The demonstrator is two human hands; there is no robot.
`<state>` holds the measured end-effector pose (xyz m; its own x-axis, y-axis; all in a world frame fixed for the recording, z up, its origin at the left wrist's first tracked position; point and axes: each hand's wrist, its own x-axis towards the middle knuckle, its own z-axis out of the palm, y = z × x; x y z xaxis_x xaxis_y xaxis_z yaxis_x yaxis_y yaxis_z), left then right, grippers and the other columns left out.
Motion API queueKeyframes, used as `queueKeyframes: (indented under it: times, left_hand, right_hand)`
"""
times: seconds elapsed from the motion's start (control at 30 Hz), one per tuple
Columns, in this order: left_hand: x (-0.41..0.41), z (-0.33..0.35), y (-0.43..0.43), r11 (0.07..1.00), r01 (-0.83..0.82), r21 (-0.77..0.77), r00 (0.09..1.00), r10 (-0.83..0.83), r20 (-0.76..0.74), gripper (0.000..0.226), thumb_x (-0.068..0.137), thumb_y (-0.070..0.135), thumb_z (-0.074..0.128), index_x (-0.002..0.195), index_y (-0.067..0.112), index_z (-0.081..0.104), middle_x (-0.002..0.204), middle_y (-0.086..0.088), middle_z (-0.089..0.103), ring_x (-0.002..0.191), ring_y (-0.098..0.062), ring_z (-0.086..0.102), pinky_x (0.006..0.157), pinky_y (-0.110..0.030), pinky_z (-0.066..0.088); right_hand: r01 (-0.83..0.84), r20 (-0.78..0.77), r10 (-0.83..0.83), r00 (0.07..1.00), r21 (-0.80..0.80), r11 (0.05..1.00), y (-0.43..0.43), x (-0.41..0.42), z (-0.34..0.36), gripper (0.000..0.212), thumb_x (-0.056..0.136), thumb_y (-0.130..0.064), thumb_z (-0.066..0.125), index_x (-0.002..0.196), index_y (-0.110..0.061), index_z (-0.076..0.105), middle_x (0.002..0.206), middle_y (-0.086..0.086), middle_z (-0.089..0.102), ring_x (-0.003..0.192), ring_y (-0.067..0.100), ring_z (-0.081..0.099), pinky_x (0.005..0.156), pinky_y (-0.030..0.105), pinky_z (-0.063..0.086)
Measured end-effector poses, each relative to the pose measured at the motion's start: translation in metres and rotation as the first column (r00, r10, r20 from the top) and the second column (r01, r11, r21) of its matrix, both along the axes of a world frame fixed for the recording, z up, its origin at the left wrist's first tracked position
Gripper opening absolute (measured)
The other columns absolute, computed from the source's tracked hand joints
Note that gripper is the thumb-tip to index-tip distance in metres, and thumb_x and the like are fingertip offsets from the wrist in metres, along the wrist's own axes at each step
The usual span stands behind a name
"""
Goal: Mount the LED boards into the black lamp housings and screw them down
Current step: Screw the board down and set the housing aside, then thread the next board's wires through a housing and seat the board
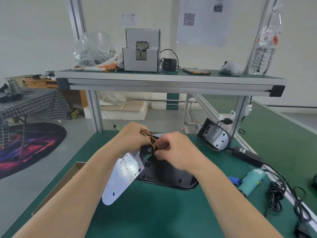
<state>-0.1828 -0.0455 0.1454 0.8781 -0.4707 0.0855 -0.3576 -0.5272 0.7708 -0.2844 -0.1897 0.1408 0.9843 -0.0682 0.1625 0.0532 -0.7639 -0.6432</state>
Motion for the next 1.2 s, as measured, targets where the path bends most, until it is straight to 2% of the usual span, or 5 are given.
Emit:
queueKeyframes:
  times: [0.47, 0.67, 0.83, 1.07, 1.2]
  left_hand:
    - [-0.011, -0.008, -0.018, 0.991, -0.008, 0.131, 0.989, -0.012, 0.150, 0.023, 0.073, 0.003, 0.060, 0.082, 0.018, 0.076, 0.079, -0.006, 0.074, 0.074, -0.028, 0.068, 0.067, -0.041, 0.061]
    - [-0.019, -0.003, -0.020, 0.968, 0.098, 0.232, 0.969, -0.146, 0.198, 0.025, 0.070, 0.002, 0.061, 0.073, 0.025, 0.071, 0.078, 0.003, 0.073, 0.073, -0.018, 0.065, 0.068, -0.033, 0.056]
    - [-0.025, -0.004, -0.026, 0.962, 0.143, 0.231, 0.955, -0.195, 0.222, 0.023, 0.070, 0.002, 0.062, 0.073, 0.023, 0.070, 0.079, -0.001, 0.074, 0.081, -0.024, 0.067, 0.069, -0.036, 0.056]
    - [-0.013, -0.004, -0.014, 0.930, 0.168, 0.328, 0.971, -0.214, 0.108, 0.034, 0.073, 0.014, 0.075, 0.102, 0.022, 0.058, 0.099, 0.009, 0.057, 0.084, -0.009, 0.059, 0.059, -0.023, 0.051]
    - [-0.011, -0.005, -0.003, 0.970, 0.220, 0.102, 0.975, -0.217, -0.036, 0.033, 0.069, 0.025, 0.088, 0.095, 0.021, 0.068, 0.095, 0.003, 0.070, 0.082, -0.013, 0.067, 0.073, -0.032, 0.057]
  right_hand:
    - [0.103, 0.100, -0.095, 0.990, -0.076, 0.992, 0.012, 0.002, -0.041, 0.032, 0.086, -0.006, 0.060, 0.100, -0.021, 0.035, 0.092, 0.006, 0.066, 0.085, 0.032, 0.060, 0.072, 0.048, 0.051]
    - [0.321, 0.325, -0.191, 0.926, -0.413, 0.852, 0.006, 0.008, -0.039, 0.065, 0.070, -0.038, 0.082, 0.116, -0.021, 0.040, 0.110, 0.000, 0.048, 0.101, 0.026, 0.046, 0.076, 0.037, 0.038]
    - [0.060, -0.058, -0.067, 0.996, -0.118, 0.991, -0.009, 0.017, -0.032, 0.042, 0.080, -0.032, 0.077, 0.114, -0.025, 0.054, 0.111, 0.001, 0.065, 0.102, 0.026, 0.061, 0.076, 0.033, 0.048]
    - [0.238, 0.018, -0.237, 0.971, -0.041, 0.970, -0.036, 0.015, -0.035, 0.012, 0.079, -0.025, 0.075, 0.081, -0.021, 0.064, 0.080, -0.003, 0.063, 0.081, 0.022, 0.059, 0.055, 0.024, 0.038]
    - [0.291, 0.092, -0.301, 0.949, 0.110, 0.950, -0.045, 0.011, -0.040, 0.020, 0.078, -0.027, 0.079, 0.079, -0.024, 0.059, 0.083, -0.008, 0.064, 0.074, 0.009, 0.058, 0.052, 0.017, 0.034]
